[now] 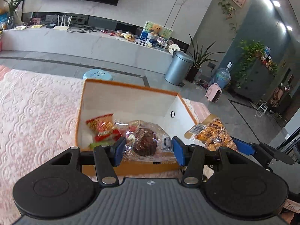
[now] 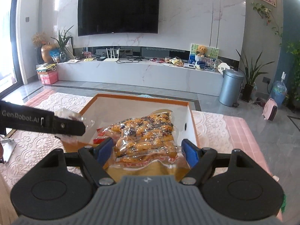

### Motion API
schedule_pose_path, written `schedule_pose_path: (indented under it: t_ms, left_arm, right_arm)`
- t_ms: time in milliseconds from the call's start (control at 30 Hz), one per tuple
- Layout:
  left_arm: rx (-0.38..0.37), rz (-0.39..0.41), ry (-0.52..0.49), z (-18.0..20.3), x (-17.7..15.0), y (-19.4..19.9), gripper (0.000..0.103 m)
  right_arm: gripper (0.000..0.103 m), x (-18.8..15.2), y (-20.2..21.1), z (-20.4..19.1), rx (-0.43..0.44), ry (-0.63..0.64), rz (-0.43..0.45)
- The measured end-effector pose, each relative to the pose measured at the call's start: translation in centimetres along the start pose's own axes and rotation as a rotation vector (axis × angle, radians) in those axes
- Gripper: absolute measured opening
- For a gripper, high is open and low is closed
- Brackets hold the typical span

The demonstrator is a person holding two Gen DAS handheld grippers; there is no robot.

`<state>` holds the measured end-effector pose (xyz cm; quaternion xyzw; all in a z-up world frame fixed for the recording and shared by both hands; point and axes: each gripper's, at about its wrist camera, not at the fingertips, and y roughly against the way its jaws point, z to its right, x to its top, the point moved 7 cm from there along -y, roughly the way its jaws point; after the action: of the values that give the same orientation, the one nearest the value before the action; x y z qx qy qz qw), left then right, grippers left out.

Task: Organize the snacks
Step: 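Lift both held bags and carry them over the orange box, then open both tools to drop the two bags into the box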

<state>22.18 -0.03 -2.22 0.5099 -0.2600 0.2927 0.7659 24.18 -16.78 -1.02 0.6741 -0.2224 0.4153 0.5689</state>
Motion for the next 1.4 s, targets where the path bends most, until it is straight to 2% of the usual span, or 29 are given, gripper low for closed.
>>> schedule_pose_path:
  t_ms: [200, 400, 667, 833, 1033, 1167, 1400]
  left_arm:
    - [0.001, -0.029, -0.024, 0.4, 1.8, -3.0, 0.060]
    - [0.001, -0.068, -0.030, 0.1, 2.5, -6.0, 0.060]
    - [0.053, -0.175, -0.011, -2.1, 1.6, -10.6, 0.060]
    - [0.061, -0.226, -0.002, -3.3, 1.3, -12.4, 0.061]
    - [0.075, -0.274, -0.005, -4.0, 0.6, -13.6, 0.061]
    - [0.110, -0.302, -0.026, -4.3, 0.1, -14.3, 0.061]
    - [0.132, -0.338, -0.046, -4.3, -0.7, -14.7, 0.062]
  right_arm:
    - [0.077, 2.1, -3.2, 1.4, -0.030, 0.013, -0.028]
    - [0.077, 2.8, -7.5, 2.7, -0.043, 0.006, -0.100]
    - [0.077, 2.3, -13.5, 3.0, -0.067, 0.058, -0.222]
    - [0.077, 1.4, -16.8, 3.7, -0.056, 0.024, -0.335]
    - [0.077, 0.0, -19.0, 3.6, -0.052, 0.018, -0.434]
    - [0.077, -0.5, -19.8, 3.5, -0.059, 0.024, -0.475]
    - [0.079, -1.1, -20.4, 2.7, -0.074, 0.101, -0.530]
